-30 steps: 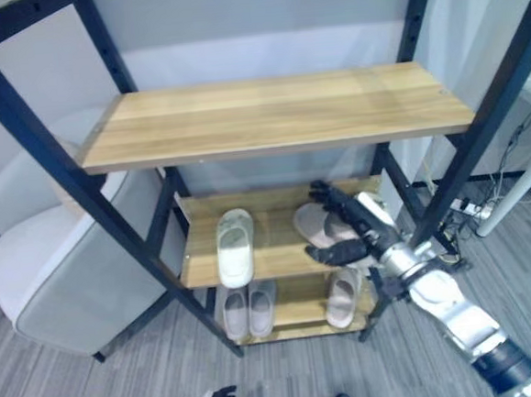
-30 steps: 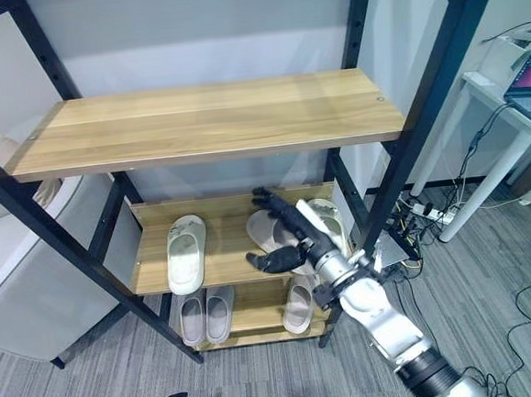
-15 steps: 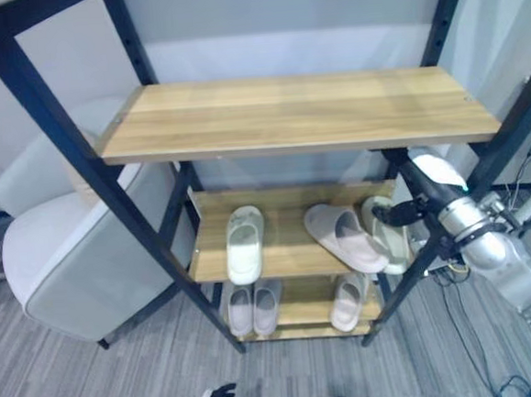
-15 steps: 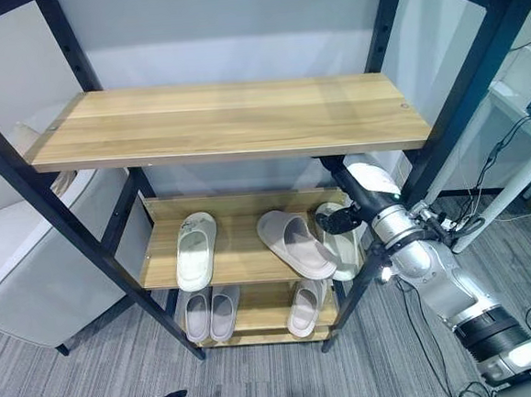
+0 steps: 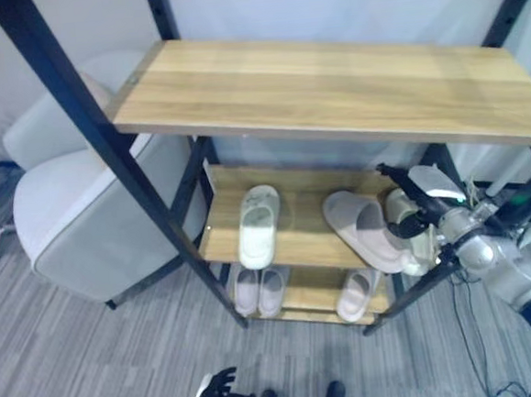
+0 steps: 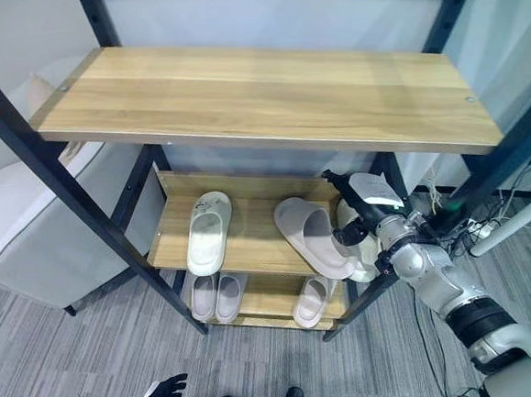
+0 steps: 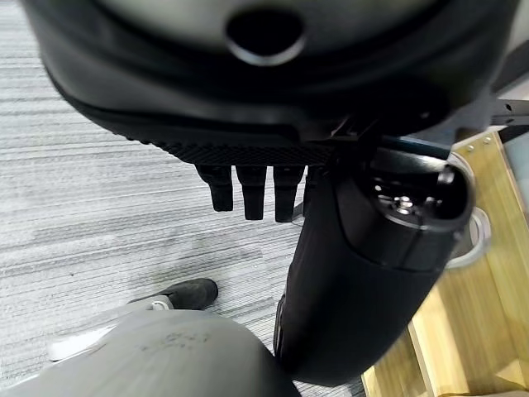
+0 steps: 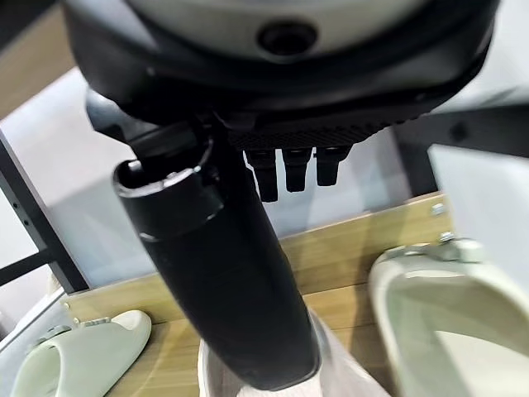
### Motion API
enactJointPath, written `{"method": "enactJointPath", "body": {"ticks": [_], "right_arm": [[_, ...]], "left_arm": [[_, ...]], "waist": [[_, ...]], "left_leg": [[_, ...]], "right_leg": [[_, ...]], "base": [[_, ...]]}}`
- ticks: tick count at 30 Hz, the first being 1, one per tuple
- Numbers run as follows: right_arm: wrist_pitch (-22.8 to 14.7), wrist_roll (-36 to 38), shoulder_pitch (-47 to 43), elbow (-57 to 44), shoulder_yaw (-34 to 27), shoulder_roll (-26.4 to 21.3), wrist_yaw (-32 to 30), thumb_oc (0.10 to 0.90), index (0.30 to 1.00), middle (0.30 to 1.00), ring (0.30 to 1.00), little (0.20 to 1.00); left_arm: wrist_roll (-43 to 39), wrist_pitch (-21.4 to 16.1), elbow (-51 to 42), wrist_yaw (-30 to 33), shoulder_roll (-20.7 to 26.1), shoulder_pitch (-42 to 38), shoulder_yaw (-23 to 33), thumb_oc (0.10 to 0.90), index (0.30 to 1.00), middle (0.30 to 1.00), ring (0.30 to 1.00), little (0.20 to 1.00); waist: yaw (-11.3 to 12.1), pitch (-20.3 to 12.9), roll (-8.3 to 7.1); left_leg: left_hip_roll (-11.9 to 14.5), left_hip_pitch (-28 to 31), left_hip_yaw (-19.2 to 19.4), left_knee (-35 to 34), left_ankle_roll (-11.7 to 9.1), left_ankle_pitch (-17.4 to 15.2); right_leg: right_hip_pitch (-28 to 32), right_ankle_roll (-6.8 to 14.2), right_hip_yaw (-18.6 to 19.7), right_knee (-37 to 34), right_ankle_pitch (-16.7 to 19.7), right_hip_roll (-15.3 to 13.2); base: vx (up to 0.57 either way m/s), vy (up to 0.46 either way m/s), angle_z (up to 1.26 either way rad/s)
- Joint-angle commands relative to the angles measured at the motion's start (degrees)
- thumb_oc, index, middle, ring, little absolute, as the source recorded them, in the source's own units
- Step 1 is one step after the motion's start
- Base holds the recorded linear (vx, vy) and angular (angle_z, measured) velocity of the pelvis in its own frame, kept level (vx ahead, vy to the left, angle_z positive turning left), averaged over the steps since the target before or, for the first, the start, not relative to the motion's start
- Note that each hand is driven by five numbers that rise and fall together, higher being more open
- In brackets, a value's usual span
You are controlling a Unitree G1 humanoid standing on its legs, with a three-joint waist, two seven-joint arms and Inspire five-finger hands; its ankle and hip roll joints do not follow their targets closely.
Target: Arrange the slippers neatly on the shoe rack.
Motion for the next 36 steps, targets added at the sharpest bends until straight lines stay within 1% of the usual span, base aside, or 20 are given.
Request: {"method": "enactJointPath", "body": {"ticks": [1,7,8,9,10,14,17,22,26,29,33,35,36], "right_arm": [[-1.0,-0.9,-12.3,1.6,0.2,0.5,-6.3,0.8,0.9,0.9,0.9,0.9],[0.1,-1.2,-14.1,6.5,1.4,1.1,-6.9,0.8,0.9,0.9,0.9,0.9],[0.1,-1.0,-14.3,7.5,1.7,1.5,-6.9,0.599,0.599,0.599,0.599,0.599],[0.1,-1.0,-14.3,7.5,1.7,1.5,-6.9,0.519,0.479,0.479,0.479,0.479],[0.5,-0.6,-14.3,9.4,2.2,2.5,-6.5,0.4,0.3,0.3,0.3,0.3],[0.5,0.1,-13.4,9.0,1.8,3.4,-6.3,0.4,0.3,0.3,0.3,0.3],[0.0,0.3,-11.7,6.6,0.7,3.7,-6.1,0.4,0.3,0.3,0.3,0.3],[-1.5,2.1,-6.2,-3.6,-3.9,3.2,-5.2,0.4,0.3,0.3,0.3,0.3],[-3.5,3.8,0.0,-13.9,-9.5,3.2,-4.4,0.4,0.3,0.3,0.3,0.3],[-4.9,5.1,6.2,-22.1,-14.3,2.7,-2.7,0.4,0.3,0.3,0.3,0.3],[-6.8,10.1,14.5,-31.0,-20.4,4.3,0.5,0.4,0.3,0.3,0.3,0.3],[-7.8,14.8,18.6,-34.0,-22.3,6.9,2.8,0.4,0.3,0.3,0.3,0.3],[-8.6,21.3,22.1,-36.7,-23.6,10.3,6.2,0.4,0.3,0.3,0.3,0.3]], "left_arm": [[0.6,0.5,3.4,-0.4,-1.4,0.7,-7.1,0.8,0.9,0.9,0.9,0.9],[0.1,0.3,2.2,-0.3,-0.9,-0.1,-7.8,0.8,0.9,0.9,0.9,0.9],[-0.1,0.4,2.1,-0.3,-0.9,-0.2,-7.9,0.8,0.9,0.9,0.9,0.9],[-0.1,0.4,2.1,-0.3,-0.9,-0.2,-7.9,0.8,0.9,0.9,0.9,0.9],[-0.4,0.4,1.8,-0.2,-0.8,-0.3,-8.2,0.8,0.9,0.9,0.9,0.9],[-0.3,0.6,1.8,-0.2,-0.9,-0.1,-8.1,0.8,0.9,0.9,0.9,0.9],[0.0,0.7,1.9,-0.3,-1.0,0.0,-7.7,0.8,0.9,0.9,0.9,0.9],[1.0,1.0,2.4,-0.7,-1.1,-0.1,-6.4,0.8,0.9,0.9,0.9,0.9],[2.4,1.2,2.6,-1.0,-1.1,-0.3,-5.3,0.8,0.9,0.9,0.9,0.9],[3.0,1.3,2.1,-1.4,-1.0,0.0,-4.2,0.8,0.9,0.9,0.9,0.9],[3.9,1.4,1.8,-2.0,-1.3,0.4,-3.3,0.8,0.9,0.9,0.9,0.9],[4.1,1.4,1.7,-2.1,-1.6,0.6,-3.0,0.8,0.9,0.9,0.9,0.9],[4.5,1.4,1.8,-2.4,-1.9,0.8,-2.6,0.8,0.9,0.9,0.9,0.9]], "waist": [[2.1,-0.7,-1.92],[2.8,-0.2,-2.04],[2.9,-0.2,-1.99],[2.8,-0.2,-1.99],[3.0,-0.2,-1.82],[2.8,-0.4,-1.64],[2.4,-0.6,-1.41],[1.1,-1.0,-0.95],[-0.2,-1.3,-0.35],[-1.2,-1.5,0.18],[-2.9,-1.7,1.03],[-3.8,-1.6,1.55],[-4.6,-1.4,2.01]], "left_leg": [[0.1,-3.4,2.3,-0.5,-2.9,1.2],[-0.3,-4.7,0.7,-0.5,-2.9,1.6],[-0.4,-4.8,0.5,-0.5,-2.9,1.7],[-0.4,-4.8,0.5,-0.5,-2.9,1.7],[-0.7,-4.8,0.1,-0.5,-2.9,1.6],[-0.7,-4.6,0.1,-0.5,-2.8,1.5],[-0.9,-4.2,0.2,-0.5,-2.7,1.2],[-0.8,-3.3,0.8,-0.5,-2.6,0.6],[-0.8,-2.5,1.5,-0.5,-2.5,0.2],[-0.6,-2.0,2.2,-0.5,-2.5,0.0],[-0.5,-1.5,3.2,-0.5,-2.5,-0.3],[-0.4,-1.3,3.9,-0.5,-2.4,-0.4],[-0.3,-1.3,4.5,-0.5,-2.4,-0.4]], "right_leg": [[3.7,4.9,0.3,0.0,-7.4,-0.6],[3.2,4.7,-0.8,0.1,-7.5,-0.8],[3.2,4.7,-1.0,0.1,-7.5,-0.9],[3.2,4.7,-1.0,0.1,-7.5,-0.9],[3.4,4.6,-1.3,0.1,-7.6,-1.0],[3.6,4.6,-1.3,0.1,-7.6,-1.1],[3.8,4.6,-1.1,0.1,-7.7,-1.1],[4.2,4.6,-0.5,0.1,-7.8,-1.2],[4.3,4.7,0.1,0.1,-7.8,-1.2],[4.4,4.8,0.6,0.1,-7.8,-1.2],[4.5,4.9,1.5,0.0,-7.7,-1.3],[4.3,4.9,1.9,0.0,-7.6,-1.3],[4.1,5.0,2.5,0.0,-7.4,-1.3]], "base": [[-0.01,-0.011,0.14],[0.0,-0.005,0.21],[0.01,0.0,0.17],[0.03,0.012,0.16],[0.03,0.01,0.14],[0.03,0.009,0.1],[0.01,0.004,0.0],[0.0,0.0,0.0],[0.02,0.0,-0.03],[0.02,-0.002,-0.11],[0.01,-0.005,-0.12],[-0.01,-0.004,-0.2],[-0.01,-0.007,-0.22]]}}
